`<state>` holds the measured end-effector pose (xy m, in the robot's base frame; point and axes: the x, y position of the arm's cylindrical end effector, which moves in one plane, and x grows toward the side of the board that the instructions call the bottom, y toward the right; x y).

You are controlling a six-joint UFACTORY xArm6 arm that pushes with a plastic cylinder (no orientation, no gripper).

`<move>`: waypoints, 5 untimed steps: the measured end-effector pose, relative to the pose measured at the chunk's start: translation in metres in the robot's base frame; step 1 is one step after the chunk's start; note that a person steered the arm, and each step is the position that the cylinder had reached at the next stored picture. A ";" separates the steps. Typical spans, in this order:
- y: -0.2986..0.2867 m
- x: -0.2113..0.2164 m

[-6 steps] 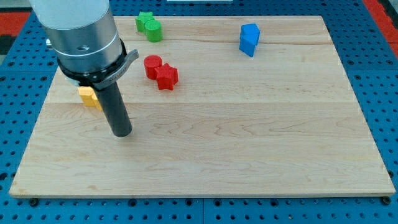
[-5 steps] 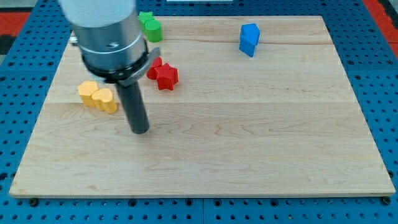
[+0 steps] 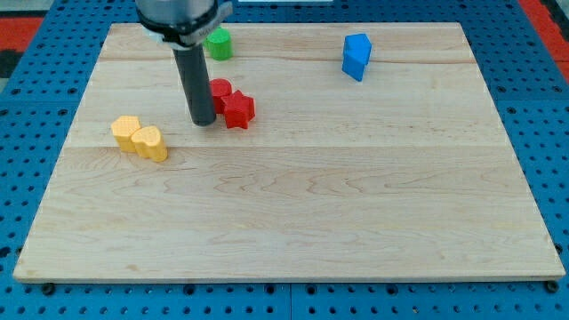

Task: Push the yellow blocks towards the center of the board

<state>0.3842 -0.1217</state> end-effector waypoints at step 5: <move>-0.116 0.028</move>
